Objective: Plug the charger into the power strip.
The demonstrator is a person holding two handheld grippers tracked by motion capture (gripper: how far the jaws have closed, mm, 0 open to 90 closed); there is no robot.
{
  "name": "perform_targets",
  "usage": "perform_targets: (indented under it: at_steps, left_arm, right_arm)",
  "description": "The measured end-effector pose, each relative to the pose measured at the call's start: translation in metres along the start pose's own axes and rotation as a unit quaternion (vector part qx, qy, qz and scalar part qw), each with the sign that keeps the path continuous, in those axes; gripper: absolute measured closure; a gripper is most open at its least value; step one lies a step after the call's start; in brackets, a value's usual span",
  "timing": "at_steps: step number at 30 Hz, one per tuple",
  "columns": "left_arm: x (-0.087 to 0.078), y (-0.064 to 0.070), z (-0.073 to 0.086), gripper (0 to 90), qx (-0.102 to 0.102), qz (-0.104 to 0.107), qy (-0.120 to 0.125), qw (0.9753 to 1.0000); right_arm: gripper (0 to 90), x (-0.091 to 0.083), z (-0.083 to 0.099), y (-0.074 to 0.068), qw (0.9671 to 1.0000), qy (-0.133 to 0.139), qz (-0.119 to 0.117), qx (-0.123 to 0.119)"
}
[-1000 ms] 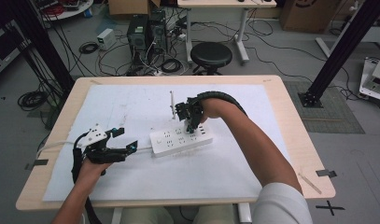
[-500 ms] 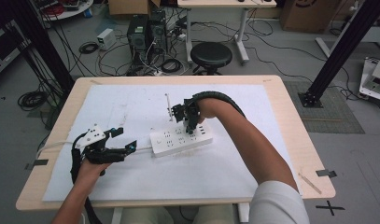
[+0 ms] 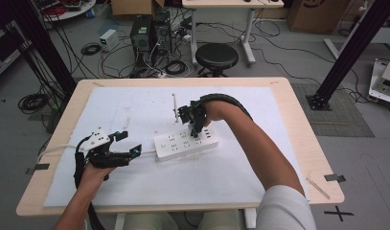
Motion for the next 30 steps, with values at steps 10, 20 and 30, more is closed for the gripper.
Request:
perform_targets:
  at_steps: [10, 20, 30]
  left_arm:
    - [0.001, 0.000, 0.000, 19.5, -0.002, 0.001, 0.003, 1.0000]
    - [0.001, 0.002, -0.001, 19.4, -0.004, -0.001, 0.007, 1.0000]
    - [-0.002, 0.003, -0.002, 19.5, -0.005, -0.005, 0.011, 0.9999]
  right_arm:
    - [28.5, -0.022, 0.037, -0.011, 0.9805, 0.117, 0.036, 0.154]
    - [21.2, -0.041, 0.068, -0.030, 0.9479, 0.179, 0.071, 0.254]
    - [21.1, -0.057, 0.098, -0.055, 0.9106, 0.210, 0.114, 0.337]
Point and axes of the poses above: each handheld gripper's, and its own axes: x roughly forward along the jaws, z roughly out of its underside, y roughly to its right, the point moved 2 cm from there along x, roughly forward along the jaws, and after that the axes turned 5 degrees about z, right-handed, at the moved point
